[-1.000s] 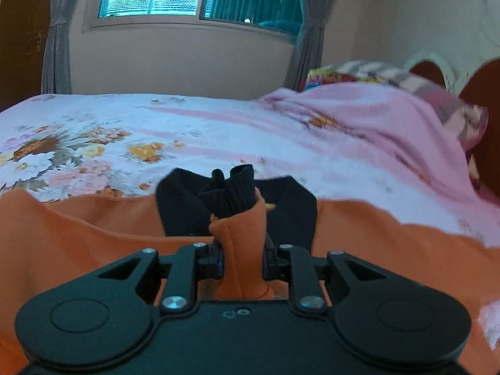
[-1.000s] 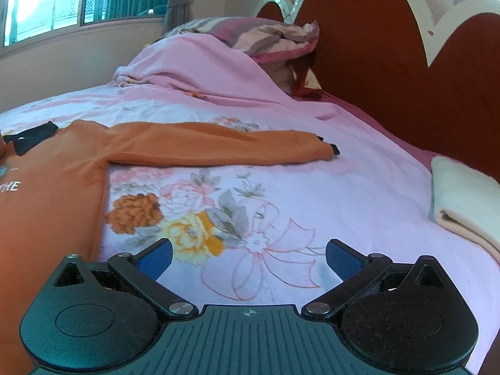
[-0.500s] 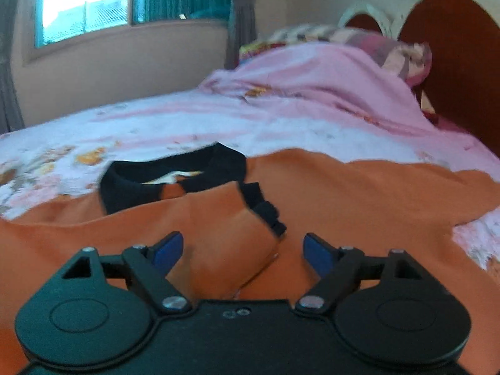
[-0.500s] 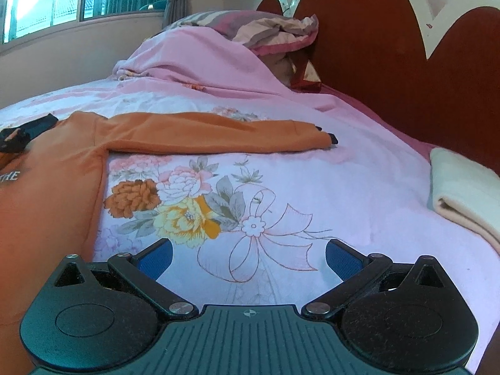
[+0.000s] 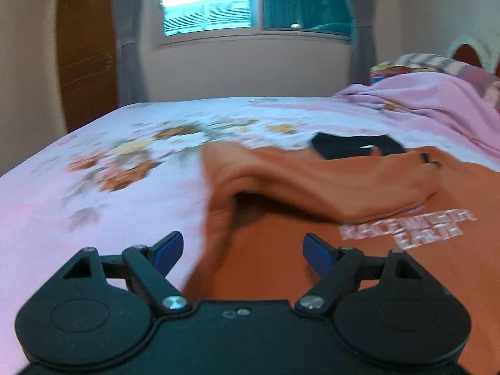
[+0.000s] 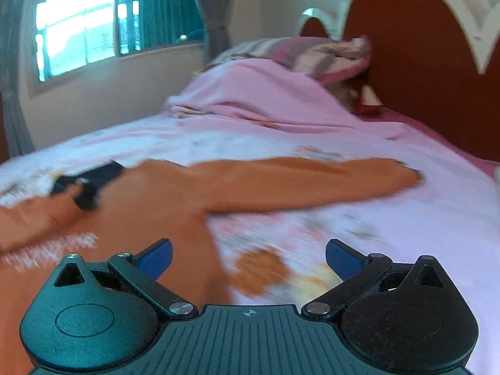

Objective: Fold small clothes

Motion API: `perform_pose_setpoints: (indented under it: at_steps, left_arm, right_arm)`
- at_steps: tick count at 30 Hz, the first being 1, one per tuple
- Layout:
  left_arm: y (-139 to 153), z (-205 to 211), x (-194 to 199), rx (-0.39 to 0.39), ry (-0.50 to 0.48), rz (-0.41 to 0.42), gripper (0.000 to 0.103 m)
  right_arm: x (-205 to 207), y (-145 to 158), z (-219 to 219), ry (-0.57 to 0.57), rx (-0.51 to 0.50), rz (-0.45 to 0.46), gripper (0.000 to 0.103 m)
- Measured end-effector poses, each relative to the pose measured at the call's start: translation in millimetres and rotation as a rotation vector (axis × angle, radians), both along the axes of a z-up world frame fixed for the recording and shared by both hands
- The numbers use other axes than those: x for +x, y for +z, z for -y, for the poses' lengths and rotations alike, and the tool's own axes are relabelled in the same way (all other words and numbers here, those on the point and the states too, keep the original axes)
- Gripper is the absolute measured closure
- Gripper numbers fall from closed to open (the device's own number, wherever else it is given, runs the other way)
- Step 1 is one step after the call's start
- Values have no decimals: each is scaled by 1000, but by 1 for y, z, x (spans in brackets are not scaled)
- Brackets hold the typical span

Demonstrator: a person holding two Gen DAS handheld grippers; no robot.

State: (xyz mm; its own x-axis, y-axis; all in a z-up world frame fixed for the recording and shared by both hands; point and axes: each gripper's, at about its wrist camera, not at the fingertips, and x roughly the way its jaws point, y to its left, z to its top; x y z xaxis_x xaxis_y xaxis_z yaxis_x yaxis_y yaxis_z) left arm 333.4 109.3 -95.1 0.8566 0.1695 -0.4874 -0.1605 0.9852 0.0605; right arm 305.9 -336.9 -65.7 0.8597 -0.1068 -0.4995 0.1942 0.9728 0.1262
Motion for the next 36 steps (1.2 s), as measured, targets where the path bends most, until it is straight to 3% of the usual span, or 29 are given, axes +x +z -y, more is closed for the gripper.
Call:
perform_pose_setpoints:
  at_steps: [6,7,8,9,12,13,14,15,18,19,20,21,22,23,25,27,29,33,35,36]
  left_arm:
    - [-7,-29,20,-28,64,-14,21]
    - [-8,-32,28,-31,61,-17,21]
    - [-10,-36,34,-30,62,-19,21]
    - [-12,-39,42,-27,59,-33,22]
    - [-14,-50,57,-21,60,-34,23]
    - [-14,-53,61,-27,53,-24,22]
    - [-14,-54,65,-24,39,-22,21]
    - [-17,-54,70,-17,23,-36,21]
    - [-22,-69,77,-54,44,-48,23]
    - [-24,-79,74,-84,86,-36,23]
    - [-25,-90,72,-122,124,-31,23]
    - [-27,-103,69,-196,148,-22,23]
    - [-28,-111,64,-255,147,-5,24]
    - [-27,-112,61,-250,143,5,24]
    - [-33,-105,64,-192,124,-42,24]
    - [-39,-106,71,-198,119,-93,23]
    - [-36,-102,71,-165,99,-116,21]
    - [-25,-109,40,-209,43,-85,21]
    - [-11,-112,24,-192,82,-21,24]
    - [-2,-112,19,-180,99,19,24]
  right_arm:
    - [74,0,-52,127,214,0,1]
    - [85,-2,-62,162,256,-8,22]
    - [98,-5,-75,206,294,-27,50]
    - [108,-8,-85,220,306,-48,55]
    - [137,-21,-112,282,372,-89,54]
    - [145,-25,-120,298,385,-103,47]
    - [151,-29,-128,307,393,-106,28]
    - [159,-33,-134,316,403,-108,20]
    - [183,-45,-147,334,446,-115,16]
    - [190,-47,-149,343,456,-113,21]
    - [194,-49,-149,350,467,-119,65]
    - [202,-51,-150,352,472,-157,74]
    - [202,-48,-148,337,478,-157,76]
    - [197,-42,-146,348,482,-124,81]
    - [181,-33,-147,367,415,-47,81]
    - [182,-48,-149,326,339,-105,81]
    - [186,-60,-135,304,415,-126,82]
    - [179,-46,-129,342,371,-115,78]
    - [172,-38,-122,311,317,-99,47]
    - [165,-31,-115,277,282,-54,46]
